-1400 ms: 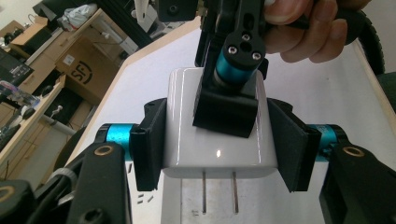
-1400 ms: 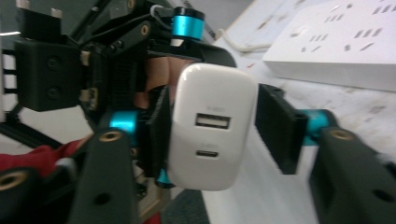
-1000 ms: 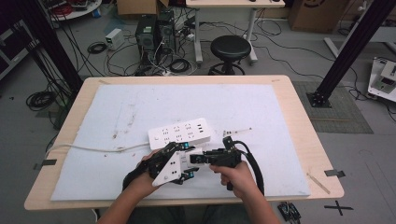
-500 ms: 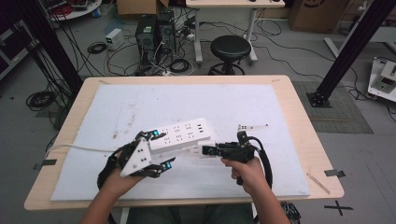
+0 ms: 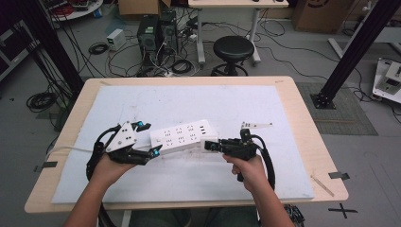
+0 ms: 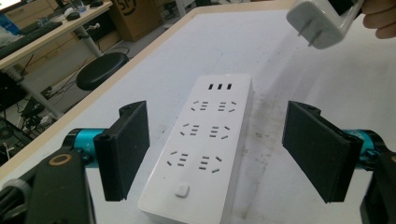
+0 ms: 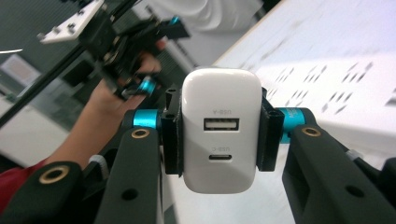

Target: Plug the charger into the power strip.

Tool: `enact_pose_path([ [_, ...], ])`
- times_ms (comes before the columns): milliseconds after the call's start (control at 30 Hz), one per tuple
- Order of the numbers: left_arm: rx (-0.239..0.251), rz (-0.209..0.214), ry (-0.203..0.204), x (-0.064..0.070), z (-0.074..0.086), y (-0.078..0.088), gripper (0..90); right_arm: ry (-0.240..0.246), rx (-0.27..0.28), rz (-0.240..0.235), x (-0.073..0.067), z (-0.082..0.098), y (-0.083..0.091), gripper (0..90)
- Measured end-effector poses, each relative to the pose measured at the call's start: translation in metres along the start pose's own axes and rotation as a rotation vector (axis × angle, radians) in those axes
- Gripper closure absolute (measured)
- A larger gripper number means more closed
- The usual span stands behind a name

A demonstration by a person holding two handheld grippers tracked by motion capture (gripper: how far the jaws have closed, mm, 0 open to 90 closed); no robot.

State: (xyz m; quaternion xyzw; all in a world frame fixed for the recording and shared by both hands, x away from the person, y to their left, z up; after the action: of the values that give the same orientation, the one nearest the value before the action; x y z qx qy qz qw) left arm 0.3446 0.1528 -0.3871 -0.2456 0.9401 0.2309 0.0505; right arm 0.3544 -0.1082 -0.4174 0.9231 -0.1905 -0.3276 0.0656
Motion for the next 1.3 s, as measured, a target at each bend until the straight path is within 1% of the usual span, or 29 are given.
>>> enact_pose_path([
  [33,-0.002,-0.003,0.005,0.000,0.001,0.000,23.2,0.021,0.026,0.020,0.001,-0.002,0.000,63.1],
  [133,-0.001,-0.010,0.015,-0.001,0.005,0.002,23.3,0.059,0.089,0.059,0.003,-0.009,-0.001,63.1],
  [167,-0.007,-0.014,0.017,-0.001,0.007,0.003,23.3,0.091,0.111,0.078,0.004,-0.011,-0.001,63.1],
  [233,-0.005,-0.018,0.021,-0.002,0.009,0.005,23.2,0.126,0.144,0.108,0.006,-0.014,-0.001,63.1],
  [267,-0.003,-0.023,0.024,-0.002,0.010,0.006,23.3,0.148,0.150,0.136,0.007,-0.015,0.000,63.1],
  [300,-0.006,-0.025,0.023,-0.003,0.011,0.007,23.3,0.186,0.163,0.167,0.008,-0.017,0.000,63.1],
  [333,-0.002,-0.025,0.029,-0.003,0.011,0.007,23.2,0.212,0.166,0.193,0.010,-0.018,0.001,63.1],
  [367,-0.008,-0.027,0.027,-0.003,0.012,0.008,23.2,0.239,0.160,0.222,0.011,-0.019,0.001,63.1],
  [400,-0.008,-0.031,0.028,-0.003,0.012,0.009,23.3,0.264,0.158,0.236,0.011,-0.020,0.001,63.1],
  [467,-0.010,-0.035,0.028,-0.004,0.014,0.011,23.3,0.335,0.146,0.290,0.013,-0.023,0.002,63.2],
  [533,-0.010,-0.041,0.036,-0.005,0.016,0.013,23.2,0.394,0.133,0.320,0.013,-0.026,0.002,63.2],
  [567,-0.014,-0.044,0.035,-0.006,0.016,0.014,23.3,0.421,0.121,0.332,0.012,-0.027,0.002,63.1],
  [633,-0.013,-0.046,0.040,-0.006,0.017,0.014,23.2,0.459,0.108,0.341,0.011,-0.030,0.002,63.1],
  [733,-0.017,-0.049,0.039,-0.006,0.018,0.016,23.3,0.549,0.061,0.357,0.009,-0.034,0.000,63.1],
  [800,-0.020,-0.052,0.038,-0.006,0.019,0.017,23.2,0.610,0.034,0.360,0.007,-0.037,-0.002,63.1],
  [933,-0.020,-0.057,0.041,-0.005,0.021,0.019,23.2,0.693,-0.029,0.365,0.006,-0.044,-0.009,63.1],
  [967,-0.021,-0.061,0.042,-0.005,0.022,0.020,23.2,0.723,-0.039,0.366,0.006,-0.047,-0.011,63.1],
  [1033,-0.024,-0.065,0.041,-0.005,0.023,0.022,23.3,0.756,-0.074,0.364,0.005,-0.051,-0.015,63.1],
  [1100,-0.023,-0.070,0.042,-0.005,0.024,0.025,23.3,0.806,-0.102,0.363,0.005,-0.056,-0.020,63.1],
  [1133,-0.025,-0.072,0.042,-0.005,0.025,0.026,23.3,0.812,-0.119,0.360,0.005,-0.058,-0.023,63.1],
  [1200,-0.025,-0.077,0.044,-0.005,0.027,0.028,23.3,0.856,-0.158,0.368,0.006,-0.061,-0.029,63.1],
  [1267,-0.032,-0.079,0.044,-0.004,0.028,0.030,23.3,0.884,-0.191,0.358,0.006,-0.065,-0.035,63.1],
  [1300,-0.032,-0.081,0.046,-0.004,0.029,0.031,23.3,0.904,-0.212,0.363,0.006,-0.067,-0.038,63.1],
])
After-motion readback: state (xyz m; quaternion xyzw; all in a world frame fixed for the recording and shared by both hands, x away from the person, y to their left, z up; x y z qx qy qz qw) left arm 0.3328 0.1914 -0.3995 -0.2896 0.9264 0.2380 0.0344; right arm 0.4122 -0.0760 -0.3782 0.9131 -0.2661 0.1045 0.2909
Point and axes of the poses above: each handheld gripper's, and its own axes: y roughly backward along the jaws, z roughly out of its underside, x roughly to its right, the point moved 7 cm from there along -y, roughly forward along the jaws, and after that the axes turned 8 degrees about z, right-handed, at the moved point
